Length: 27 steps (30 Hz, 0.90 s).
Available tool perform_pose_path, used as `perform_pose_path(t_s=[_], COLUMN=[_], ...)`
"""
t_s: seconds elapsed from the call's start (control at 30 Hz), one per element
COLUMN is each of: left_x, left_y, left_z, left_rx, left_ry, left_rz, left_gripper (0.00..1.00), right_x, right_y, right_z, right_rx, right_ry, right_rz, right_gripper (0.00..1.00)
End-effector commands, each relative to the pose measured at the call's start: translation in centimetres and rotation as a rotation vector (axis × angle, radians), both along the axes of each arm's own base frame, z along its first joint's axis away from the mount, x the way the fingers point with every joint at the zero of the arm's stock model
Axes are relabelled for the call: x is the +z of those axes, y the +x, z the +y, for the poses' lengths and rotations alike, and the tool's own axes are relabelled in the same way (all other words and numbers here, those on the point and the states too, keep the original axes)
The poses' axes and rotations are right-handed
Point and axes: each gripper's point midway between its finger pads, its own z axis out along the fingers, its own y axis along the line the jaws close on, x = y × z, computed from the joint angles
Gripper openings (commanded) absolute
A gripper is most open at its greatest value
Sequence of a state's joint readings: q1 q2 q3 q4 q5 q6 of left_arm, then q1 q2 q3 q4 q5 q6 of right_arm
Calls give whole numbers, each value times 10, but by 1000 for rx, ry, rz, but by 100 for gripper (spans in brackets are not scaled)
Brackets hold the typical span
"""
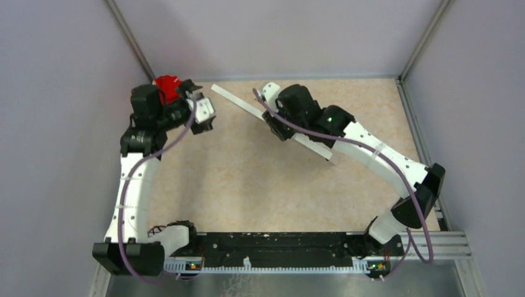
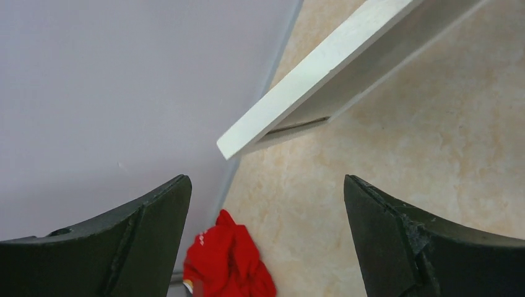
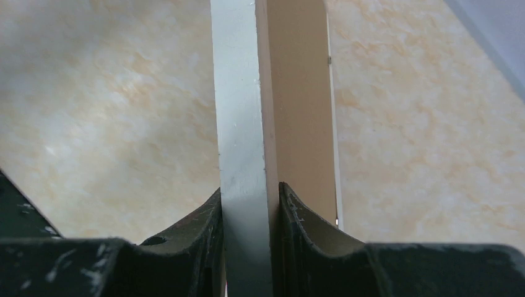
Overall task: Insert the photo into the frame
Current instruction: Turn over the photo frame at the center of the board.
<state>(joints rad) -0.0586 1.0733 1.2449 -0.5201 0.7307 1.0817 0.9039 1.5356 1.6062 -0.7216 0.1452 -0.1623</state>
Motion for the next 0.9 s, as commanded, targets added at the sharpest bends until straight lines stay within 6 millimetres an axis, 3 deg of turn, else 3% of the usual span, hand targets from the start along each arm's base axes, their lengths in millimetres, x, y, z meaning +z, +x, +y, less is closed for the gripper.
perform_pose_path(t_s=[0.0, 0.2, 0.43, 0.67, 0.87], left_x=[9, -3, -31, -49, -58], left_y=[7, 2, -3, -6, 3], left_z=[14, 24, 20, 12, 5], left_rx=[50, 79, 86, 46, 21], left_ry=[-233, -336, -393, -442, -527], left_rz=[282, 405, 526, 616, 656], left_gripper=[99, 99, 99, 99, 99], right_x=[54, 60, 44, 28, 16], right_y=[-11, 20, 64, 107, 134], right_z=[35, 26, -14, -63, -94], right_rx=[32, -35, -171, -313, -392], right_ry=[353, 649, 921, 993, 997], right_rz=[249, 511, 668, 671, 648], right_gripper=[21, 21, 22, 23, 24])
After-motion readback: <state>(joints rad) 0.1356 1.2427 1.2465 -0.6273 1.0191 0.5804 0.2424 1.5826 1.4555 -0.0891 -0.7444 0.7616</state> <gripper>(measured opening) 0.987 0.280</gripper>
